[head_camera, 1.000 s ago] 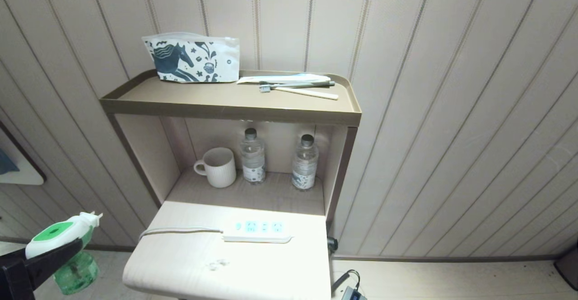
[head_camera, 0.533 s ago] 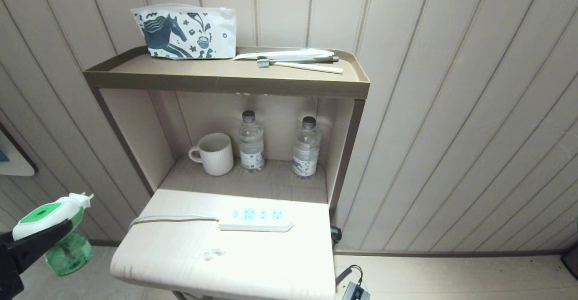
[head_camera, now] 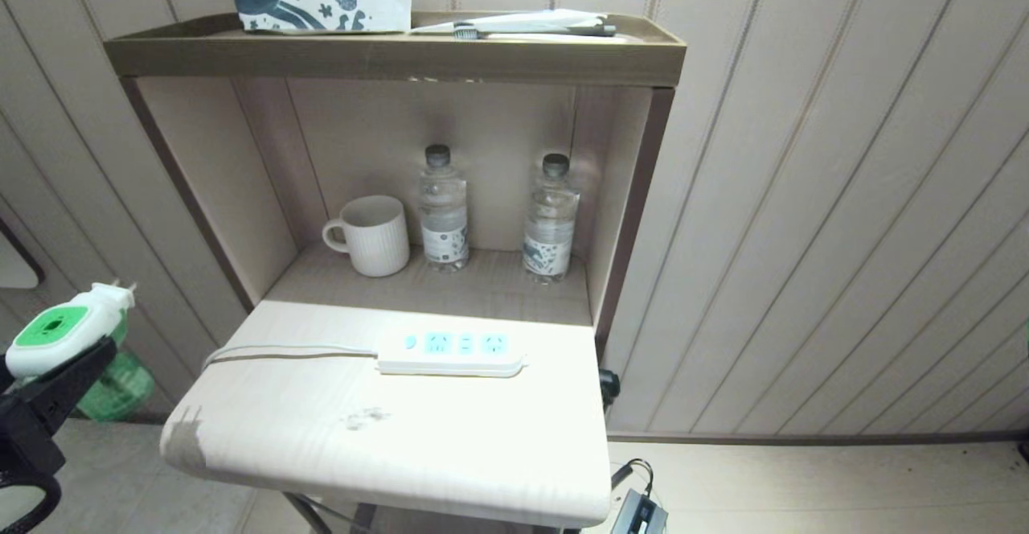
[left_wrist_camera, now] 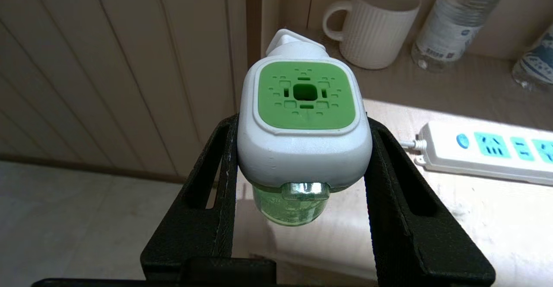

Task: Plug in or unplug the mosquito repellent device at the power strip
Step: Place the mosquito repellent liquid on the table

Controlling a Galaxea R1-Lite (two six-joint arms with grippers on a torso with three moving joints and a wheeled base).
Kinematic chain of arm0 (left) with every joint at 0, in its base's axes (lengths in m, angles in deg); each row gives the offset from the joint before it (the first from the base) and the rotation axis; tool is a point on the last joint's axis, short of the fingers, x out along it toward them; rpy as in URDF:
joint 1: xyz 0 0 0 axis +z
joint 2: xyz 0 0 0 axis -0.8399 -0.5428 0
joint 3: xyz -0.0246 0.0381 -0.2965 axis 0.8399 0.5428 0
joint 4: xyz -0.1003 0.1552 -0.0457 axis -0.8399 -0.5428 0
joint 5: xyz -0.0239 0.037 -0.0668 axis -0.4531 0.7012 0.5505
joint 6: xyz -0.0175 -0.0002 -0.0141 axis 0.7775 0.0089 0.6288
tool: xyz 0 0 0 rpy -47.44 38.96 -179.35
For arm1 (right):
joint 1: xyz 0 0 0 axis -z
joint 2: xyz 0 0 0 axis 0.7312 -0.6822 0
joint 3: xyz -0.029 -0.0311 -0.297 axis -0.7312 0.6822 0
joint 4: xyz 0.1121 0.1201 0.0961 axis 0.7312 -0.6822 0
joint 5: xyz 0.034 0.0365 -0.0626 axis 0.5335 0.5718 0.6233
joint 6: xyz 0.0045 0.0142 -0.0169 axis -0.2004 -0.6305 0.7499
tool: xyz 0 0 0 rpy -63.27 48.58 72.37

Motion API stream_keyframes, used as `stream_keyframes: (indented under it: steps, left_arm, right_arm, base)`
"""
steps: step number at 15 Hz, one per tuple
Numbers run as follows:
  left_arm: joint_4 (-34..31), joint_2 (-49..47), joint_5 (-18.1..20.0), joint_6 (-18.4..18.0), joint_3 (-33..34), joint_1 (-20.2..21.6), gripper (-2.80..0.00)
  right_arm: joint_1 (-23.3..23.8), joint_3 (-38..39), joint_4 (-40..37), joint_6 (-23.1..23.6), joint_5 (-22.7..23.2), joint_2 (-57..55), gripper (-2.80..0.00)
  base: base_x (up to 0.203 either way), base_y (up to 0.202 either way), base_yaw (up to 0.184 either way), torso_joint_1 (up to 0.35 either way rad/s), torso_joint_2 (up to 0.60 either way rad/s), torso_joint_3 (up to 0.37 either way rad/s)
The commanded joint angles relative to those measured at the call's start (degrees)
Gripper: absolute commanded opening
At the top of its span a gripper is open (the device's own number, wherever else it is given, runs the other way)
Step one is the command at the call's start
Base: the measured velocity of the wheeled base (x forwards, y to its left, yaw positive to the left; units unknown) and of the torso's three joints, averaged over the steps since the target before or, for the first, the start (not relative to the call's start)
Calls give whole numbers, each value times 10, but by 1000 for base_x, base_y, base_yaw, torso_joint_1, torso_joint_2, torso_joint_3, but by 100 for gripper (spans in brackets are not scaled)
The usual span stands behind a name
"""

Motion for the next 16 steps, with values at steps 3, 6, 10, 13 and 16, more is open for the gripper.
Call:
stream_keyframes:
  steps: [3, 6, 10, 13, 16]
  left_arm:
    - [32, -54, -1, 26, -16, -2, -280]
    - [33, -83, -1, 36, -44, -5, -280]
    - [32, -134, -3, 47, -120, -13, -280]
    - [32, -171, -6, 46, -171, -16, -280]
    - [33, -223, -6, 47, -191, -17, -280]
  right_arm:
    - [0, 0, 0, 0, 0, -2, -280]
    - [0, 0, 0, 0, 0, -2, -280]
    - [0, 0, 0, -3, 0, -2, -280]
    - [0, 0, 0, -3, 0, -2, -280]
    - [0, 0, 0, -3, 0, -2, -280]
  base:
    - [0, 0, 0, -207, 500, 285]
    - [0, 0, 0, -192, 484, 291]
    - [0, 0, 0, -161, 431, 268]
    - [0, 0, 0, -36, 112, 73]
    - [0, 0, 0, -4, 11, 7]
